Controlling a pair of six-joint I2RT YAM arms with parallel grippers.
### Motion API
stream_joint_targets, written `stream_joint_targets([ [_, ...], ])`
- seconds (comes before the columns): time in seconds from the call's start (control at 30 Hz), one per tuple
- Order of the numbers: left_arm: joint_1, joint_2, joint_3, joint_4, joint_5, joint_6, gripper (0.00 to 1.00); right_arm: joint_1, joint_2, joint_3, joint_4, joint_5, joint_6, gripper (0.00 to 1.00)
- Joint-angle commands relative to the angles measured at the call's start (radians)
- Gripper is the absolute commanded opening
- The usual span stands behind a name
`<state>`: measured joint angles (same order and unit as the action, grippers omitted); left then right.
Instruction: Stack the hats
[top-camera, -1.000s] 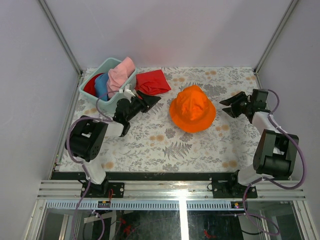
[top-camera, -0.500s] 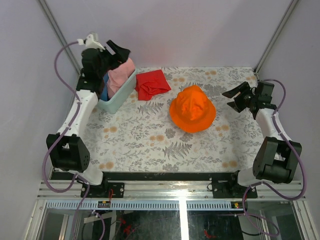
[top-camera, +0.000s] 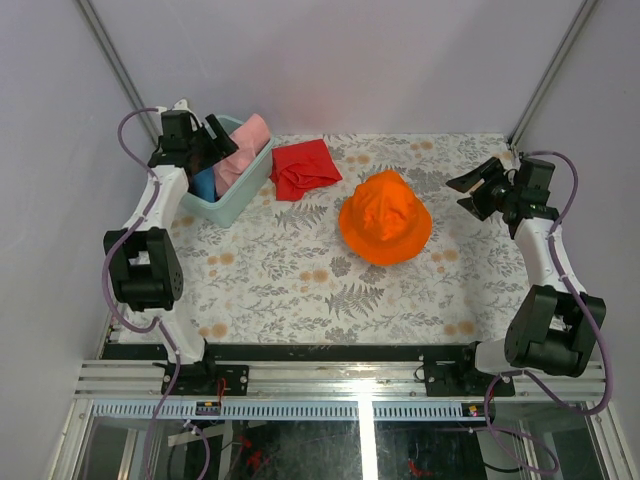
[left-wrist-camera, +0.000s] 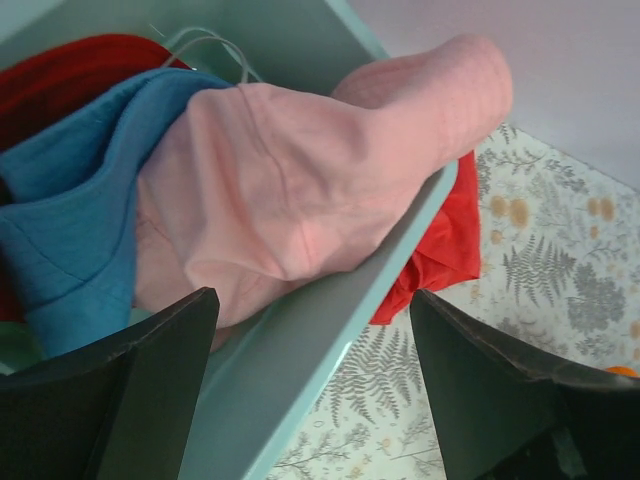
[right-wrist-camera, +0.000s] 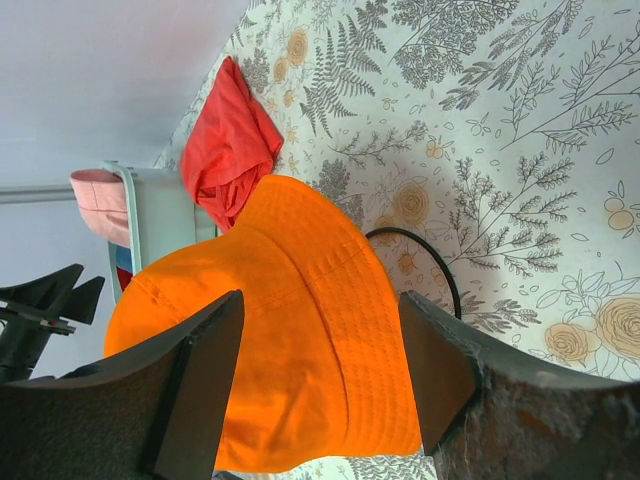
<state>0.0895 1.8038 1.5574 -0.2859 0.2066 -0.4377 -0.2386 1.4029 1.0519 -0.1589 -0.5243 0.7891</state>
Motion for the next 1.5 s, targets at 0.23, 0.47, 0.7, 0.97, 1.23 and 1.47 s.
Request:
stream_joint_targets([
  [0.23,0.061,0.094,0.043,0.056,0.052,0.171,0.77,-0.002,-0.081,0.020,0.036,-0.005,0.029,0.71],
  [0.47,0.067,0.198,0.113,0.083,0.104,0.171,0.77,-0.001,-0.091,0.014,0.025,0.007,0.028,0.71],
  [0.7,0.067,0.228,0.106,0.148,0.150,0.127,0.72,-0.003,-0.090,0.020,0.008,0.020,0.020,0.71],
  [0.97,0.064,0.238,0.103,0.167,0.158,0.100,0.07,-0.002,-0.084,0.018,0.006,0.020,0.021,0.71],
  [1.23,0.066,0.154,0.102,0.159,0.188,0.097,0.00,-0.002,-0.087,0.013,0.010,0.005,0.024,0.71],
  [1.47,0.066,0.008,0.199,0.163,0.270,-0.002,0.00,-0.002,-0.093,0.003,0.023,-0.014,0.032,0.71],
])
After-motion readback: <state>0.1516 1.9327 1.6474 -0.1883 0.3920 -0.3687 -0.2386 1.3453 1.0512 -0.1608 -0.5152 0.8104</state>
